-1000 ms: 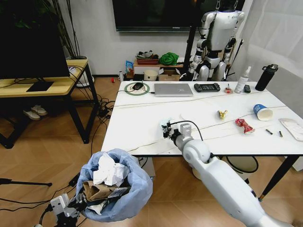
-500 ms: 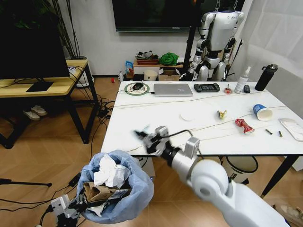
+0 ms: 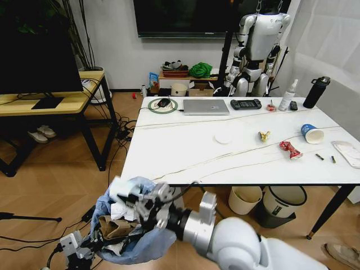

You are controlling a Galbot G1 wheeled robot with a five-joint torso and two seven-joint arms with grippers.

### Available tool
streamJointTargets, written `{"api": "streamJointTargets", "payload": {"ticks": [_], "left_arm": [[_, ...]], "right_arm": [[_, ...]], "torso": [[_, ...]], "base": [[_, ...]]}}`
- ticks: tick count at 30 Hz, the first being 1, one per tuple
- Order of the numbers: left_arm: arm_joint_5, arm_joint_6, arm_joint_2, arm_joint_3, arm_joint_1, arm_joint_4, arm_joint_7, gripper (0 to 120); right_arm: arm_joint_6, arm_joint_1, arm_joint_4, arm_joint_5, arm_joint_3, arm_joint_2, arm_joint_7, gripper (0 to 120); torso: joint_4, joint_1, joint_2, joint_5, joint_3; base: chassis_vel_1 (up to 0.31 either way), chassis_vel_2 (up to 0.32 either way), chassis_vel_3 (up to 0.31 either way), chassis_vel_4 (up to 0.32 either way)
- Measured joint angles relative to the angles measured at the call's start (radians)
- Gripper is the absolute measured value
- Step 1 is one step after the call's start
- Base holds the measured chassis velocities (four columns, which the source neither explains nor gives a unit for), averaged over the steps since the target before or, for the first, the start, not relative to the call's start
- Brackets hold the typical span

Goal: Pick up the trash bin and place the trash from the table into it.

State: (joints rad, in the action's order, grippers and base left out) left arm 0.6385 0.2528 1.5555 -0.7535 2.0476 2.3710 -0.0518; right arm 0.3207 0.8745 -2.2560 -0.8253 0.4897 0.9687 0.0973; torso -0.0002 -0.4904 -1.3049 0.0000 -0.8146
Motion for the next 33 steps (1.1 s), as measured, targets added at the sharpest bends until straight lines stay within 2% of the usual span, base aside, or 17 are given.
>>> {"api": "streamJointTargets", "payload": {"ticks": [3, 12, 15, 17, 21, 23, 26, 27, 28, 30, 33], "left_arm": [[0.0, 0.0, 0.002, 0.004, 0.002, 0.001, -0.002, 0], [0.002, 0.006, 0.003, 0.014, 0.0, 0.004, -0.021, 0], [0.005, 0.007, 0.001, 0.018, -0.002, 0.001, -0.025, 0], [0.005, 0.007, 0.001, 0.019, -0.003, 0.0, -0.025, 0], [0.01, 0.009, -0.003, 0.019, -0.012, -0.008, -0.03, 0], [0.011, 0.01, -0.004, 0.019, -0.013, -0.009, -0.031, 0], [0.016, 0.011, -0.007, 0.018, -0.017, -0.019, -0.04, 0], [0.016, 0.011, -0.008, 0.018, -0.016, -0.026, -0.041, 0], [0.016, 0.011, -0.008, 0.018, -0.016, -0.026, -0.041, 0], [0.016, 0.011, -0.012, 0.021, -0.013, -0.031, -0.042, 0], [0.015, 0.011, -0.022, 0.034, -0.011, -0.033, -0.051, 0]], "right_arm": [[0.019, 0.004, 0.016, 0.036, 0.001, -0.005, 0.0, 0], [0.066, 0.07, 0.036, 0.179, -0.022, -0.043, 0.006, 33], [0.065, 0.076, 0.012, 0.166, -0.056, -0.055, 0.01, 45], [0.065, 0.076, 0.004, 0.158, -0.064, -0.059, 0.011, 48], [0.058, 0.085, -0.037, 0.125, -0.105, -0.078, 0.011, 67], [0.054, 0.088, -0.046, 0.119, -0.112, -0.082, 0.011, 69], [0.041, 0.099, -0.071, 0.107, -0.136, -0.097, 0.01, 83], [0.039, 0.106, -0.079, 0.1, -0.16, -0.101, 0.01, 90], [0.039, 0.106, -0.079, 0.1, -0.16, -0.101, 0.01, 90], [0.038, 0.118, -0.082, 0.092, -0.217, -0.103, 0.01, 97], [0.06, 0.148, -0.077, 0.052, -0.371, -0.093, 0.024, 100]], "torso": [[0.0, 0.0, 0.0, 0.0, 0.0], [-0.0001, 0.0, 0.0, 0.0001, 0.0], [0.0, 0.0, 0.0, 0.0001, 0.0], [0.0, 0.0, 0.0, 0.0, 0.0], [0.0, 0.0, 0.0, 0.0, 0.0], [0.0, 0.0, 0.0, 0.0001, 0.0], [0.0, 0.0, 0.0, 0.0, 0.0], [0.0, 0.0, 0.0, 0.0, 0.0], [0.0, 0.0, 0.0, 0.0, 0.0], [0.0001, 0.0, 0.0, 0.0, 0.0], [0.0001, 0.0, 0.0, 0.0, 0.0]], "base": [[0.0, 0.0, 0.0, 0.0], [0.0, 0.0, 0.0, 0.0], [0.0, 0.0, 0.0, 0.0], [0.0, 0.0, 0.0, 0.0], [0.0, 0.0, 0.0, 0.0], [0.0, 0.0, 0.0, 0.0], [0.0, 0.0, 0.0, 0.0], [0.0, 0.0, 0.0, 0.0], [0.0, 0.0, 0.0, 0.0], [0.0, 0.0, 0.0, 0.0], [0.0, 0.0, 0.0, 0.0]]}}
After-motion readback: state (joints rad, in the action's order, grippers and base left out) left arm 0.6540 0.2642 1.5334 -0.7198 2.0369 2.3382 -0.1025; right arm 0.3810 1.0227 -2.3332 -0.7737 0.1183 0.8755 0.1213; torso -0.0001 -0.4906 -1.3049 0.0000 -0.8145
